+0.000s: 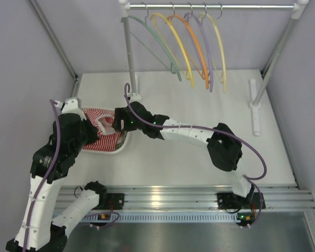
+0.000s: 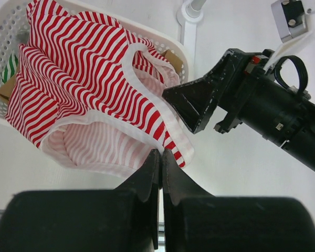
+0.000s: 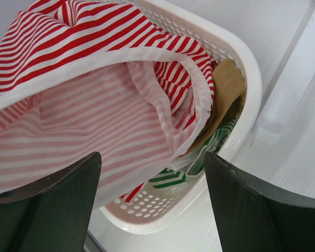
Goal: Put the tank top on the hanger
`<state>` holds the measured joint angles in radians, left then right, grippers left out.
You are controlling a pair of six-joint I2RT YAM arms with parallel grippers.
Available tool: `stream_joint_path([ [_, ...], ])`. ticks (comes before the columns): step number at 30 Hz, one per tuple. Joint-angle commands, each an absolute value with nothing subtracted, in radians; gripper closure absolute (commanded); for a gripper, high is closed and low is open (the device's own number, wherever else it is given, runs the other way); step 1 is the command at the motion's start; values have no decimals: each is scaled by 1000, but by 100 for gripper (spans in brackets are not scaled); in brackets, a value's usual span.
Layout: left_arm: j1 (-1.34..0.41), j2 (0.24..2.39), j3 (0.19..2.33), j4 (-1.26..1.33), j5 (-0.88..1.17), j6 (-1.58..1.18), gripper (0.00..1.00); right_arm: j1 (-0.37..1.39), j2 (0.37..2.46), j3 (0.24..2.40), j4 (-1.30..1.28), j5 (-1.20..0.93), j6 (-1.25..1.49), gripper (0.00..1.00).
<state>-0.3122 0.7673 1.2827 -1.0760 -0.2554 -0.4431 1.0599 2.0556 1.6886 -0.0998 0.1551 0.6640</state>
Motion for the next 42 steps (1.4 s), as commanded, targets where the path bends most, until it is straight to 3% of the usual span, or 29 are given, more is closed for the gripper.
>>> stream_joint_path([
  [1,-308,744,1289,-1086,-238,-451,100,1078,2100,1793,-199,205,684,22],
  [6,-308,724,1290,-1109,-245,-457,100,1080,2146,1847,-253,212,689,29],
  [17,-308,701,1281,-1112,-241,-463,100,1104,2148,1842,-267,198,713,30],
  [24,-308,695,1292,-1120,-238,-459,100,1111,2151,1841,-265,186,745,42],
  [27,-308,690,1295,-1121,-236,-456,100,1115,2155,1851,-268,186,749,48],
  [35,-308,703,1328,-1111,-236,-445,100,1115,2161,1885,-293,208,717,97],
  [42,-308,751,1411,-1071,-239,-430,100,1115,2053,1924,-351,331,608,100],
])
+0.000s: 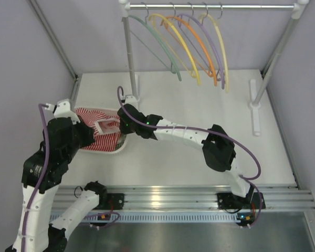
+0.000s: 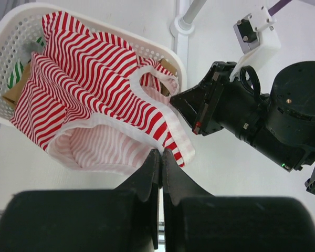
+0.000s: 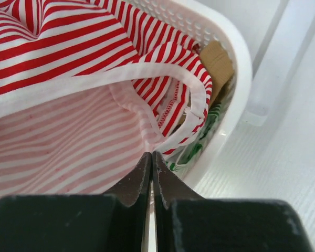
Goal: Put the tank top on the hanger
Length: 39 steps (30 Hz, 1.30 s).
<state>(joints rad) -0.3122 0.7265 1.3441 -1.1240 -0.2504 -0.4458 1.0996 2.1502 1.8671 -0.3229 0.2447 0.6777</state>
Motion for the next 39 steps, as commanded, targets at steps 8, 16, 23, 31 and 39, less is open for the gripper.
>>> stream_joint_path([
  [8,-308,853,1587,-933,-186,-393,100,1115,1866,1953,-368,489,425,100],
  [16,-308,943,1706,-706,-80,-371,100,1117,1692,1957,-338,577,227,100],
  [23,-308,1009,1793,-480,53,-413,100,1117,1546,1980,-324,604,106,100],
  [31,-308,1034,1727,-109,213,-482,100,1117,1401,2013,-284,589,-23,100],
  [39,-308,1077,1776,118,239,-554,100,1121,1344,2082,-258,569,-106,100],
])
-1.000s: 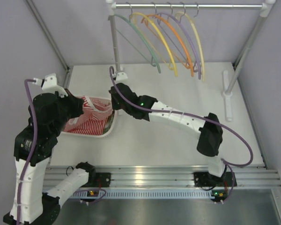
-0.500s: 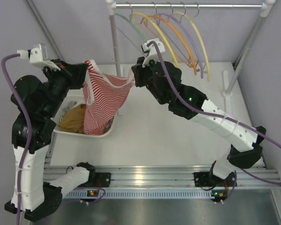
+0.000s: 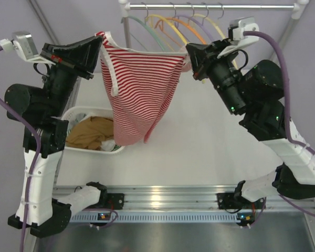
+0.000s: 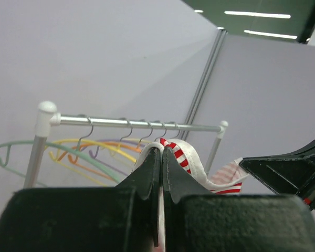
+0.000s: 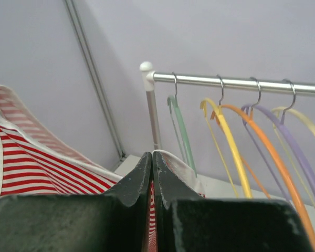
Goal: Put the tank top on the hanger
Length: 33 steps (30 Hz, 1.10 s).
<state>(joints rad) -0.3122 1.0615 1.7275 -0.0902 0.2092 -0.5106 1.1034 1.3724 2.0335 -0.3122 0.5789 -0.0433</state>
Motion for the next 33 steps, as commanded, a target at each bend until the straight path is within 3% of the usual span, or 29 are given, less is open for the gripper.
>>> stream_joint_path([
  [1,-308,1084,1785,129,241,-558,100,1123,1342,2097,-258,571,-118,100],
  [7,-308,1108,1792,132,244,-574,100,1123,1328,2102,-281,591,-132,100],
  [11,-308,1042,1603,141,244,-612,100,1123,1293,2011,-319,597,-101,100],
  [17,-313,957,1264,158,291,-687,100,1114,1120,1686,-351,675,33,100],
  [25,-354,899,892,172,331,-733,100,1109,893,1121,-425,594,399,100],
  [33,-494,919,611,146,255,-784,100,1108,864,757,-373,512,659,100],
])
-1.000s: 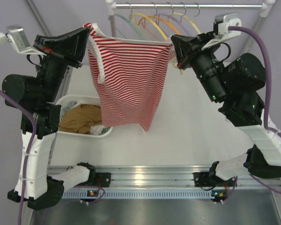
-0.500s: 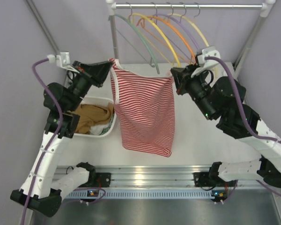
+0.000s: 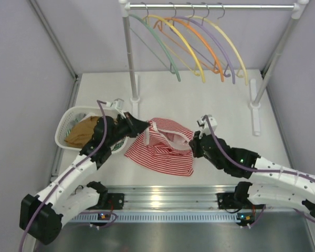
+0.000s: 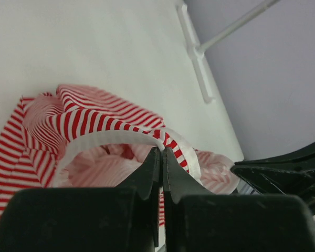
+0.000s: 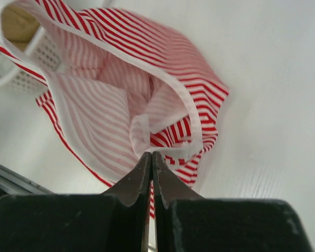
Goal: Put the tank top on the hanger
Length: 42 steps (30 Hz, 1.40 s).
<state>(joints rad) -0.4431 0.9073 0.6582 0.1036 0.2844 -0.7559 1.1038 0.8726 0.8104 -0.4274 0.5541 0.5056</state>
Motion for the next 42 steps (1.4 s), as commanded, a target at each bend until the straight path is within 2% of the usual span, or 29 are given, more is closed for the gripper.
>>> stream_joint_path([
  [1,-511,929,577,137,235,-788,100,1108,874,703,-356,491,675,100],
  [9,-598,1060,476,94,147,-845,100,1108,982,529,-235,387,745,100],
  [11,-606,1081,463,86,143,-850,100,1108,994,522,-227,367,746,97],
  [13,-607,1086,466,63,135,-848,99,1108,988,520,-233,359,744,89],
  [17,-612,1069,500,-15,114,-833,83,1108,960,551,-290,368,719,65],
  [18,-612,1062,512,-37,110,-831,75,1108,953,570,-302,371,703,58],
  [21,-612,1014,528,-107,92,-821,65,1109,913,612,-362,359,677,50],
  [26,-611,942,561,-208,68,-802,58,1109,827,695,-445,338,614,42],
  [32,-611,882,603,-291,54,-782,52,1109,819,926,-564,295,471,39],
  [37,-612,865,678,-368,51,-756,52,1103,934,1317,-733,431,290,39],
  [38,-611,862,689,-377,54,-753,52,1076,960,1381,-748,464,225,39],
  [40,-611,859,719,-397,60,-749,51,985,1035,1564,-759,395,175,42],
  [41,-611,859,738,-402,61,-746,51,828,1060,1669,-755,314,157,43],
  [42,-611,859,745,-406,63,-744,51,743,1113,1721,-753,141,155,44],
])
